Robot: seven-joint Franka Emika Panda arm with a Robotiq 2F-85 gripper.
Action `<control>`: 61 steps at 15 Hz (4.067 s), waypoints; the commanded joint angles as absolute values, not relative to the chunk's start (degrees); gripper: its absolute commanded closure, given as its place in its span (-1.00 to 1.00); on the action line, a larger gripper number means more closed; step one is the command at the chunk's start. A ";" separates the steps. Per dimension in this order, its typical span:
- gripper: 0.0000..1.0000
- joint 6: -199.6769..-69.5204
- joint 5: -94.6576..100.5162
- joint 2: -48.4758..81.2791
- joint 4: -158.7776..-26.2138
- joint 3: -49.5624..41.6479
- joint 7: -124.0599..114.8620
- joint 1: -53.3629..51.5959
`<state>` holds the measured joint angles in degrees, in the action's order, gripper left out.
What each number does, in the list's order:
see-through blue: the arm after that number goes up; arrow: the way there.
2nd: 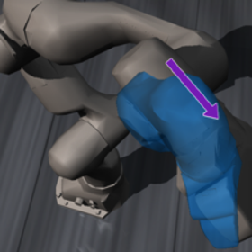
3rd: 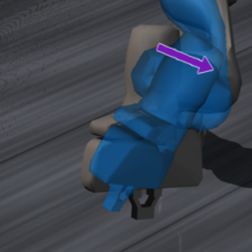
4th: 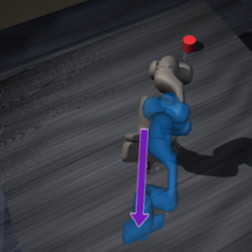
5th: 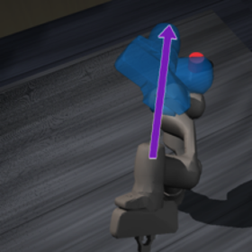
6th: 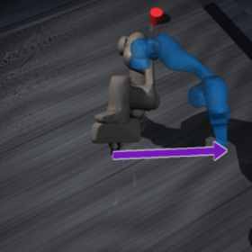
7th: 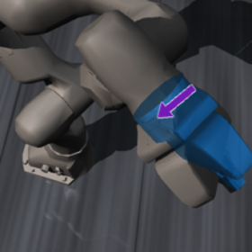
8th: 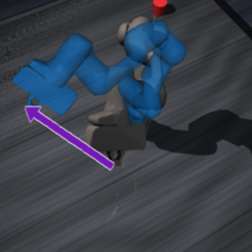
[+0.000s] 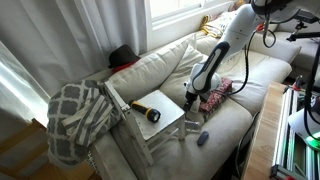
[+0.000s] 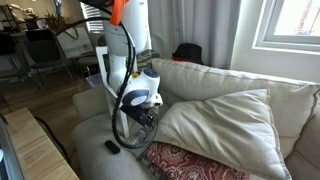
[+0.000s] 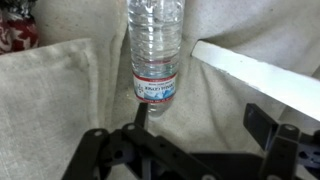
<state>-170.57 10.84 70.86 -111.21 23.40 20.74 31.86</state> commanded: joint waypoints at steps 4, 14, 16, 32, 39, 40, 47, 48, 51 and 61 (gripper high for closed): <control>-1.00 -168.33 7.70 72.11 -106.28 19.33 21.58 24.96; -1.00 -166.58 10.72 79.57 -97.48 18.35 28.39 21.88; -1.00 -167.01 11.71 81.54 -95.42 17.92 30.91 20.89; -0.84 -171.69 3.11 85.75 -91.73 15.89 41.57 16.37; -1.00 -169.06 -1.88 85.74 -91.37 12.55 42.52 11.36; -0.50 -168.83 -2.41 85.72 -91.41 12.32 42.88 10.89; 0.32 -169.49 -5.07 85.24 -92.09 12.41 46.42 11.48; 0.34 -170.09 -5.31 85.21 -92.44 13.28 47.86 12.79; 0.47 -171.51 -5.01 85.15 -93.02 14.14 50.25 15.73; 0.51 -189.98 7.20 81.45 -108.63 22.35 47.07 34.48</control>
<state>-182.09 2.24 84.77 -100.17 20.72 49.22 28.12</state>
